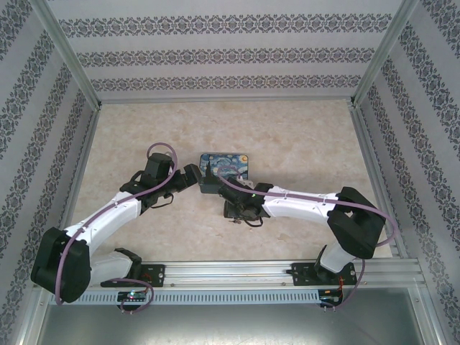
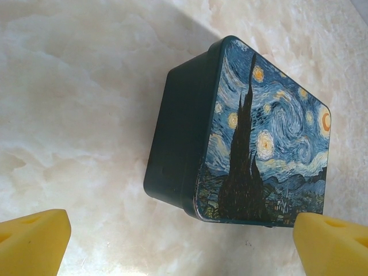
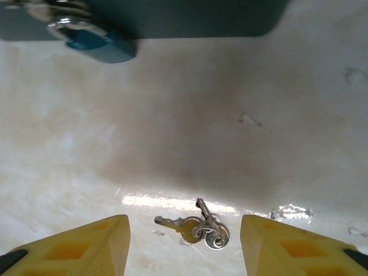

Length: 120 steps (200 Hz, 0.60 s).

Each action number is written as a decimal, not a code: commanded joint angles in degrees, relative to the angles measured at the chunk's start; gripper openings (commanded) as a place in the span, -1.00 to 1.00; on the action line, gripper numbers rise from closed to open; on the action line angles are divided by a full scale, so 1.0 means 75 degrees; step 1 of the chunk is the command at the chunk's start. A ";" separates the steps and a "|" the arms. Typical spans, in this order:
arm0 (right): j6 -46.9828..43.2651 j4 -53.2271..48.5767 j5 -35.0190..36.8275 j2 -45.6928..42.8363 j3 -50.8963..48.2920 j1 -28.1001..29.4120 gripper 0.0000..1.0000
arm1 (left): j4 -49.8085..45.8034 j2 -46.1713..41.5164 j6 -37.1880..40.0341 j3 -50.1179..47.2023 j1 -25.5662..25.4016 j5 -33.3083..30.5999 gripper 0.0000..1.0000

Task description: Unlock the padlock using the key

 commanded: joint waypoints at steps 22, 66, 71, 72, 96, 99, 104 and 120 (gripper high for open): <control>0.1725 -0.0212 0.0104 0.0131 -0.0023 -0.0036 0.04 | 0.0370 0.0106 -0.0137 0.0200 0.0096 0.0226 0.99; 0.2217 -0.0197 -0.0164 0.0469 -0.0008 0.0023 0.02 | 0.0544 0.0158 -0.0170 0.0136 0.0103 0.0354 0.99; 0.2259 -0.0198 -0.0175 0.0508 -0.0008 0.0035 0.02 | 0.0569 0.0179 -0.0177 0.0124 0.0099 0.0365 0.99; 0.2264 -0.0198 -0.0177 0.0517 -0.0009 0.0035 0.02 | 0.0575 0.0180 -0.0173 0.0123 0.0097 0.0369 0.99; 0.2458 -0.0198 -0.0226 0.0697 0.0021 0.0070 0.02 | 0.0668 0.0251 -0.0172 0.0100 0.0100 0.0465 0.99; 0.2473 -0.0198 -0.0225 0.0720 0.0021 0.0081 0.02 | 0.0672 0.0258 -0.0171 0.0099 0.0099 0.0482 0.99; 0.2507 -0.0206 -0.0238 0.0765 0.0037 0.0082 0.02 | 0.0685 0.0264 -0.0170 0.0091 0.0095 0.0490 0.99; 0.2567 -0.0214 -0.0296 0.0907 0.0087 0.0088 0.01 | 0.0710 0.0276 -0.0166 0.0074 0.0094 0.0521 0.99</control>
